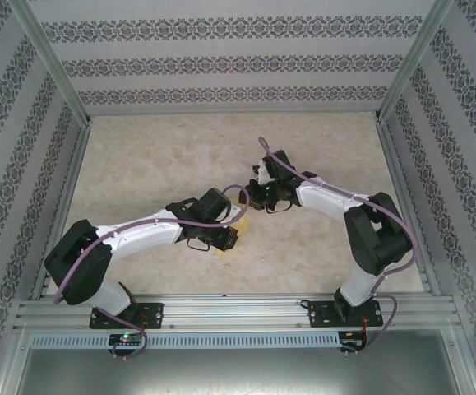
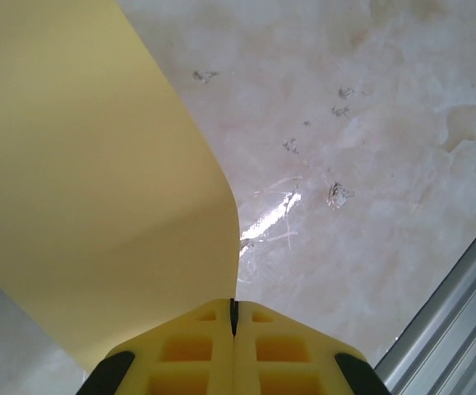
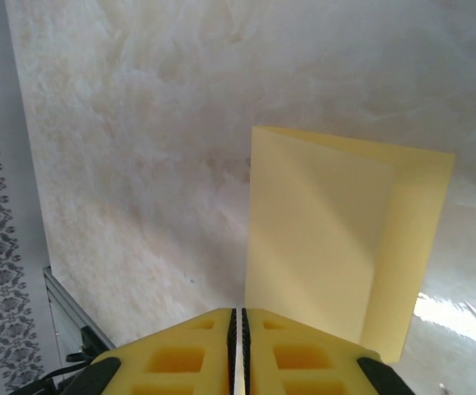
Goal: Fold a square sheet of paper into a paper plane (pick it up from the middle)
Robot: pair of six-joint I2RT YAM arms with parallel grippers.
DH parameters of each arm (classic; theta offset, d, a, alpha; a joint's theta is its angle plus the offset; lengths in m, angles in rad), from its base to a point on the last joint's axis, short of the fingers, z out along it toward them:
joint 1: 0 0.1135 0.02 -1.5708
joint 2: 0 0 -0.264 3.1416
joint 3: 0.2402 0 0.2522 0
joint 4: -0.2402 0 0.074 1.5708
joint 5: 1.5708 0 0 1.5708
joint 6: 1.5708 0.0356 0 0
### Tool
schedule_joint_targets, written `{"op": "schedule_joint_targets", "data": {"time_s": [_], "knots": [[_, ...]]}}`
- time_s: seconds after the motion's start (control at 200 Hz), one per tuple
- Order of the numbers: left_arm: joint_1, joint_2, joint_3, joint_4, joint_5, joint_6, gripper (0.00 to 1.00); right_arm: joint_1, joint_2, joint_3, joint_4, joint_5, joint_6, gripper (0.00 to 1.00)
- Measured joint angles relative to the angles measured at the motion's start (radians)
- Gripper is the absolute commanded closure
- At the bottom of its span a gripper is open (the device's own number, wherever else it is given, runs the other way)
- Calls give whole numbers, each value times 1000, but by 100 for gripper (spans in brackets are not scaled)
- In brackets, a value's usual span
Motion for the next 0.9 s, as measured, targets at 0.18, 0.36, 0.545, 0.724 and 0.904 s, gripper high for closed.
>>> {"op": "schedule_joint_targets", "data": {"time_s": [0.18, 0.36, 0.545, 0.724, 0.904], "knots": [[20, 0, -11, 16, 47, -3, 100, 10, 79, 36, -14, 0, -4, 85], [35, 16, -11, 24, 80, -3, 100, 16, 151, 63, -35, 7, -27, 85], [47, 43, -11, 27, 101, -3, 99, 18, 202, 69, -69, 32, -55, 86], [61, 64, -10, 26, 113, -3, 99, 18, 219, 74, -103, 50, -86, 86], [79, 94, 18, 17, 112, -3, 97, 18, 223, 85, -120, 66, -122, 87]]}}
